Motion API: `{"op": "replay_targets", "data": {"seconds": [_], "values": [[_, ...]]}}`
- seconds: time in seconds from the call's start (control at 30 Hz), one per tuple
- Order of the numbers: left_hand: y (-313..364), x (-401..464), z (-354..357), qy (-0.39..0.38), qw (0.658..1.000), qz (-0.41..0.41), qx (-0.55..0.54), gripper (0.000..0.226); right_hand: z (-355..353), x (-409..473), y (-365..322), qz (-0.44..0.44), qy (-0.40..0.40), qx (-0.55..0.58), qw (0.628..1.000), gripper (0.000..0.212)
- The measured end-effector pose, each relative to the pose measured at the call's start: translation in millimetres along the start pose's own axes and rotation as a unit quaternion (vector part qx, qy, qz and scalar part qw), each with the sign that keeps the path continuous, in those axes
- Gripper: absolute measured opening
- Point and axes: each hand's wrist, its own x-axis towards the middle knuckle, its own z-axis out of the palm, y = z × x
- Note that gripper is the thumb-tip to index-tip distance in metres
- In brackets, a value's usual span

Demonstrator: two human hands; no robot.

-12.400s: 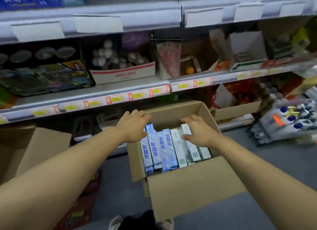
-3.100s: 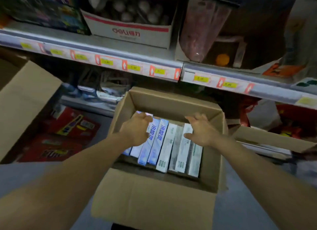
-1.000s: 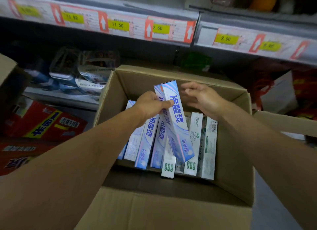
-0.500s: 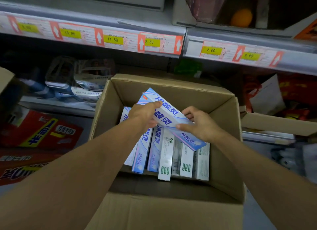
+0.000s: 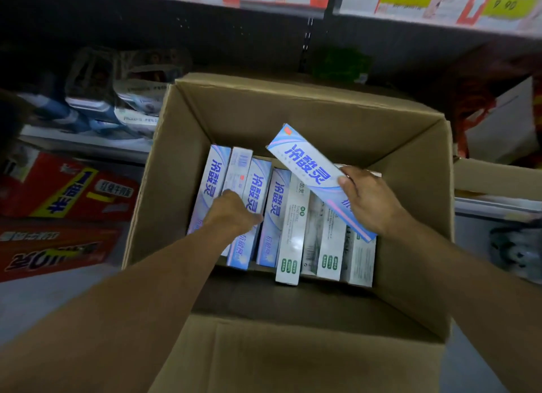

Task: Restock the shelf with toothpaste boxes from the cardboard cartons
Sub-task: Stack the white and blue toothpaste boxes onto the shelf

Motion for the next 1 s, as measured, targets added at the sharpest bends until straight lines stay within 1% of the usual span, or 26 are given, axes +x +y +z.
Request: {"op": "replay_targets", "data": {"seconds": [0.07,0.13,0.23,0.33,0.5,0.57,0.63,0.7,0.77,0.8,0.83,0.9,0.93,1.0], "values": [[-8.7,-1.1,23.1,0.034,0.999,0.003,-0.003,0.078,3.9,2.3,6.3,0.000,-0.001,-0.006,1.000,0.043],[-9.0,-2.9,41.8,0.099,0.994,0.022,0.029,0.074,7.5,4.4,11.4,-0.005,0.004,-0.006,1.000,0.035],[-1.5,-4.2,57.5,0.174,0.980,0.044,0.092,0.072,12.6,5.9,15.6,-0.014,0.006,0.003,1.000,0.033],[2.3,-1.2,66.9,0.219,0.971,0.041,0.084,0.069,15.2,4.8,17.6,-0.014,0.006,0.013,1.000,0.031],[1.1,-0.1,75.7,0.233,0.961,0.051,0.141,0.060,15.8,0.5,20.8,-0.017,0.002,0.024,1.000,0.031],[1.0,-3.2,74.4,0.230,0.951,0.076,0.193,0.053,16.6,-1.8,22.1,-0.013,-0.004,0.026,1.000,0.033],[-0.7,-4.5,65.8,0.222,0.944,0.105,0.219,0.048,16.5,-4.5,21.8,-0.009,-0.004,0.027,1.000,0.034],[-5.3,-1.7,50.8,0.211,0.946,0.133,0.206,0.052,16.2,-7.9,21.1,-0.009,-0.001,0.028,1.000,0.034],[-12.6,6.0,35.6,0.172,0.941,0.196,0.218,0.066,15.2,-11.5,19.6,-0.006,0.000,0.033,0.999,0.034],[-15.1,9.8,27.6,0.138,0.926,0.235,0.260,0.075,14.9,-13.4,18.9,-0.004,0.000,0.035,0.999,0.034],[-16.6,14.5,20.0,0.101,0.902,0.271,0.321,0.083,14.7,-15.2,18.1,-0.002,-0.001,0.037,0.999,0.034],[-16.2,21.8,6.0,0.045,0.838,0.324,0.437,0.092,14.5,-18.7,16.6,0.006,-0.002,0.039,0.999,0.033],[-14.4,24.4,-0.5,0.031,0.809,0.341,0.477,0.094,14.1,-20.3,15.6,0.010,-0.002,0.039,0.999,0.033],[-10.8,29.3,-10.7,0.014,0.767,0.362,0.530,0.099,14.7,-23.6,13.6,0.021,0.000,0.039,0.999,0.032]]}}
